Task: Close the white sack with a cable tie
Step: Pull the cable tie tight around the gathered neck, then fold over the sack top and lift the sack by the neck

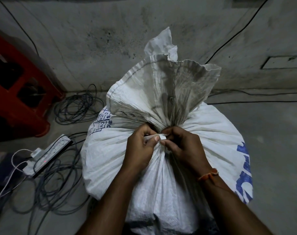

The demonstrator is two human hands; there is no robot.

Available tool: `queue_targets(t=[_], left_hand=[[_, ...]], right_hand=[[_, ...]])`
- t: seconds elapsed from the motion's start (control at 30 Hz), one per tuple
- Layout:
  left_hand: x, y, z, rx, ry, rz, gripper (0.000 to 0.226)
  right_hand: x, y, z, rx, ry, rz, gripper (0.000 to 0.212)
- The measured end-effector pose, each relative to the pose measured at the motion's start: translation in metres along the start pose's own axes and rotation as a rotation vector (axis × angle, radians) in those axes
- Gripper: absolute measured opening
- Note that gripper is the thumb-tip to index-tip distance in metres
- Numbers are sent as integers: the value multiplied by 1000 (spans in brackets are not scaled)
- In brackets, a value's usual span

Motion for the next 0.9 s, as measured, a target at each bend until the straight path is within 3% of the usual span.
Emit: queue_targets(t=[0.23,0.37,0.47,0.53,0.63,0.67,0.77,0.83,0.9], left_hand=[[2,-1,2,54,72,-15,10],[5,5,2,18,129,69,12],[13,0,10,-231,110,204,37],[27,-4,23,-213,40,261,56],[52,-18,35,-127,45,323,121],[58,-24,34,-205,64,344,129],[64,-53,23,-465,100,382,96],[70,-76,17,-532,109,255,74],[75,-102,13,-577,127,92,70]], right_hand=[[-1,-5,-3,3,-17,-41,24],[2,0,-4,-62,-12,-57,24],[5,1,10,14,-224,-135,37],[8,-1,21,216,-392,-224,53],[26,-2,22,443,-350,-351,68],[36,0,21,487,-324,-359,72],[62,16,15,667,-347,-359,96],[78,34,17,704,-344,-308,89],[91,54,24,688,-328,-260,82]])
Point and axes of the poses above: each hand's wrist, its own x-axis towards the middle knuckle, its own z-axis out of the back of the hand, y = z × x, the point moved 5 cm from there along x, towards the middle knuckle, and after that the axes turned 5 degrees about x, right-handed, at the moved point
